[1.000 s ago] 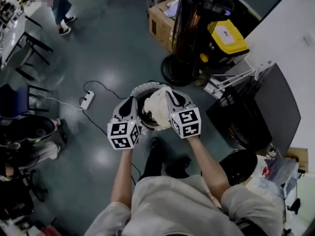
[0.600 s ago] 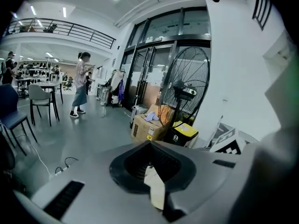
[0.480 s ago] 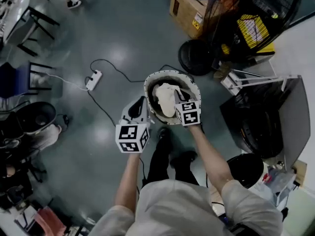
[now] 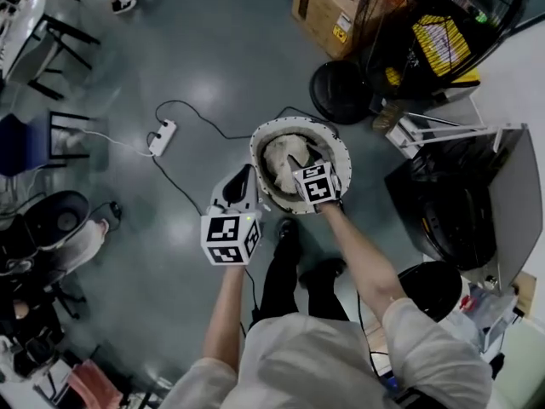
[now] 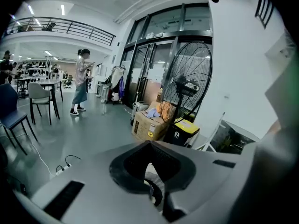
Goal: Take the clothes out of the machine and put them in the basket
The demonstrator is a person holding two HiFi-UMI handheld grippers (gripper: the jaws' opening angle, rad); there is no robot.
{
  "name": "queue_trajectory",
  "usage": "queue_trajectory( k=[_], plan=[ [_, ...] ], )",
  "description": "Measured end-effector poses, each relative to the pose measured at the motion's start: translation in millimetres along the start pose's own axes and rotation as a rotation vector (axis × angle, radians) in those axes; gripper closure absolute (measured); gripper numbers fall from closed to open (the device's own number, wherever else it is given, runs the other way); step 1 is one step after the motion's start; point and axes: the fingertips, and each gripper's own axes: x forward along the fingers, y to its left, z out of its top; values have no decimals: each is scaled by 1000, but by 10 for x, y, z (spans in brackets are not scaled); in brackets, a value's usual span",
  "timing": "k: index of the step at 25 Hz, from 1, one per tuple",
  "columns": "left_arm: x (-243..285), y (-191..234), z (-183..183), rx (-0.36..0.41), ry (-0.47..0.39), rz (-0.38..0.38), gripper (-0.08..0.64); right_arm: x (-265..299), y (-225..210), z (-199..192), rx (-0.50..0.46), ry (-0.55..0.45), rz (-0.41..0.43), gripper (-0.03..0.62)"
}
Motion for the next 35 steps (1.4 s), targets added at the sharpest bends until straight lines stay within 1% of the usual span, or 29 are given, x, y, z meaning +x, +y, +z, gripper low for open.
queue_trajectory(
  k=[5, 7, 9, 12, 15, 20, 26, 30, 35],
  plan=[
    [-6, -180, 13, 13, 3, -16, 541, -489, -73, 56, 43, -91, -23, 448],
    [-8, -322, 23, 25, 6, -31, 541, -766, -130, 69, 62, -131, -35, 503],
    [-1, -490, 36, 43, 10, -48, 541, -1062, -205, 82, 70, -169, -51, 539],
    [-44, -791, 34, 65, 16, -64, 541, -1552, -318, 51, 62, -225, -76, 558],
    [-57, -1097, 91, 106, 11, -92, 541, -2061, -443, 75, 46, -288, -112, 569],
    [-126, -1626, 176, 157, -7, -144, 541, -2882, -655, 61, 69, -392, -178, 571],
    [-353, -2188, 277, 180, -36, -189, 541, -3716, -828, 14, 49, -453, -253, 571],
    [-570, -2452, 416, 203, -60, -204, 541, -4168, -935, 49, 37, -492, -300, 571],
    [-915, -2687, 584, 220, -111, -210, 541, -4650, -952, 59, 47, -542, -329, 571]
  ],
)
